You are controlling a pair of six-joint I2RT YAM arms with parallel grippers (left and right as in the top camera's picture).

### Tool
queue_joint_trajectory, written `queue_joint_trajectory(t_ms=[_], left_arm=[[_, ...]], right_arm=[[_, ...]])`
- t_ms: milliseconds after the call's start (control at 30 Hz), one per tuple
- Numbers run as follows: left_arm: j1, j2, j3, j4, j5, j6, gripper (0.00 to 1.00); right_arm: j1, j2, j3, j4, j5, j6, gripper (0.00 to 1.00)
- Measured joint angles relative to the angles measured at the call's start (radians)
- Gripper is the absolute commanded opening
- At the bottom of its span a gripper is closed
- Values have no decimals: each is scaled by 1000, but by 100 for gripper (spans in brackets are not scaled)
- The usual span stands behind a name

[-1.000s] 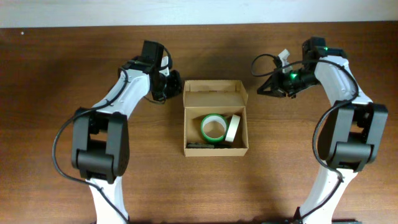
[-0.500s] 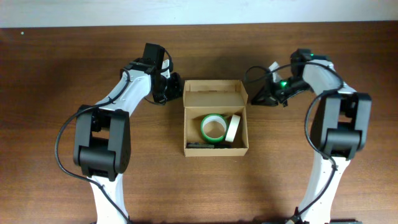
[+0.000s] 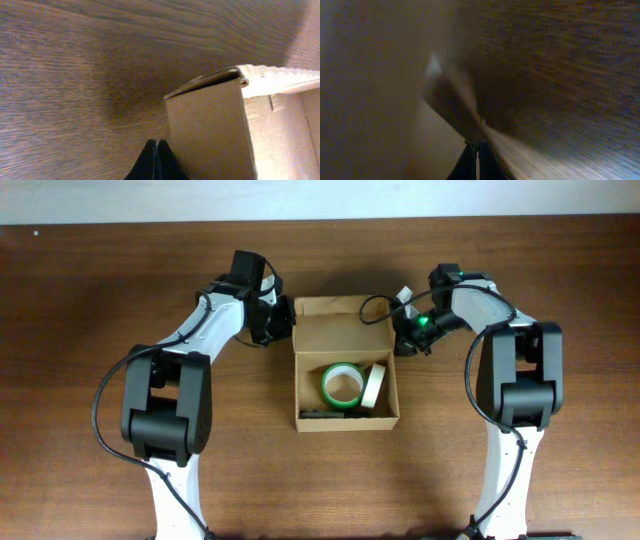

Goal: Pack container
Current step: 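Move both grippers to the back corners of the box lid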

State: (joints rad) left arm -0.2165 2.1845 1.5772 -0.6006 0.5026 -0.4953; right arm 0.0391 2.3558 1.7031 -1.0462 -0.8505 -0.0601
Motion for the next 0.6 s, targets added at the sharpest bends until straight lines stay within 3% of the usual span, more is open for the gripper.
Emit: queue_joint_trajectory(t_ms=[267,600], left_arm=[[12,0,0,0,75,0,2],[24,0,0,-1,193,0,2]], right_arm=[[-1,0,0,-66,-24,-12,4],[-24,1,59,-340,-33,-118,4]])
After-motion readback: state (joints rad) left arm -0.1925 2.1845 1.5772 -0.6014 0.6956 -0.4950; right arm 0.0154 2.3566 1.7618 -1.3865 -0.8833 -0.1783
